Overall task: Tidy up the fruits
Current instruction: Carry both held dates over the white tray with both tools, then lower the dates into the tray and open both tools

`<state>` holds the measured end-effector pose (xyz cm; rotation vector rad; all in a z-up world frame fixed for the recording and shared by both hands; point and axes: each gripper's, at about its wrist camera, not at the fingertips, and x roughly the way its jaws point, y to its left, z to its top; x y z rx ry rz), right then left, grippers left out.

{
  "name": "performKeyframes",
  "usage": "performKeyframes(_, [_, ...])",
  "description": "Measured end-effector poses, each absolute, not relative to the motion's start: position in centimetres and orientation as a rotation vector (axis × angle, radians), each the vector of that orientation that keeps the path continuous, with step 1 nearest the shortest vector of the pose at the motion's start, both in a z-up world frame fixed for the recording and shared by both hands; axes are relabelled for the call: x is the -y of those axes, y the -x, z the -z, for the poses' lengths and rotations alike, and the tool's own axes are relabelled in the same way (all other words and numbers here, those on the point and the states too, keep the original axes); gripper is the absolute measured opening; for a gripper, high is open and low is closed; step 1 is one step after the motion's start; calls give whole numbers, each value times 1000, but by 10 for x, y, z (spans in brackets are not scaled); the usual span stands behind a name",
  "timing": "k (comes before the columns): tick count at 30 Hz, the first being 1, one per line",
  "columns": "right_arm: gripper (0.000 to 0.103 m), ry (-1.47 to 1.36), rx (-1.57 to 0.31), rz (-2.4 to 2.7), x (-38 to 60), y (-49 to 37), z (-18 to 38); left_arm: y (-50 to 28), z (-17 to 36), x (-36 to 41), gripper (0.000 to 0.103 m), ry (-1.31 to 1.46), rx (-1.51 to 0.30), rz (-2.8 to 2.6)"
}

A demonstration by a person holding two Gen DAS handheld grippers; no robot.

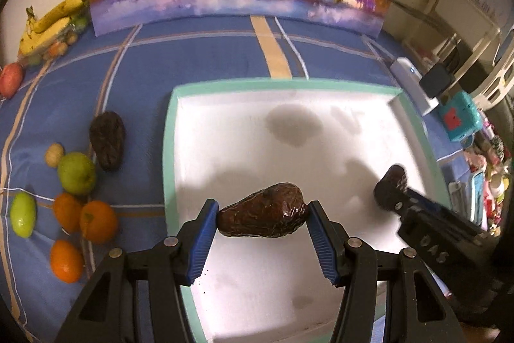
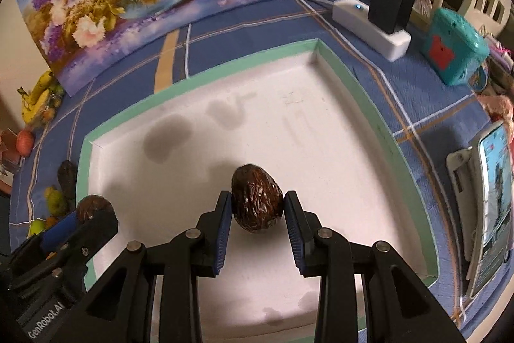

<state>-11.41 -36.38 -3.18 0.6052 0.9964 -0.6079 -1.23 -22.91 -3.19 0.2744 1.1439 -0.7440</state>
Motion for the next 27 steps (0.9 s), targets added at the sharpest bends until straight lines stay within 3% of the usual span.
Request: performKeyframes(27, [35, -577, -1015, 606, 362, 111, 31, 9, 40, 222, 60, -264, -1195, 733])
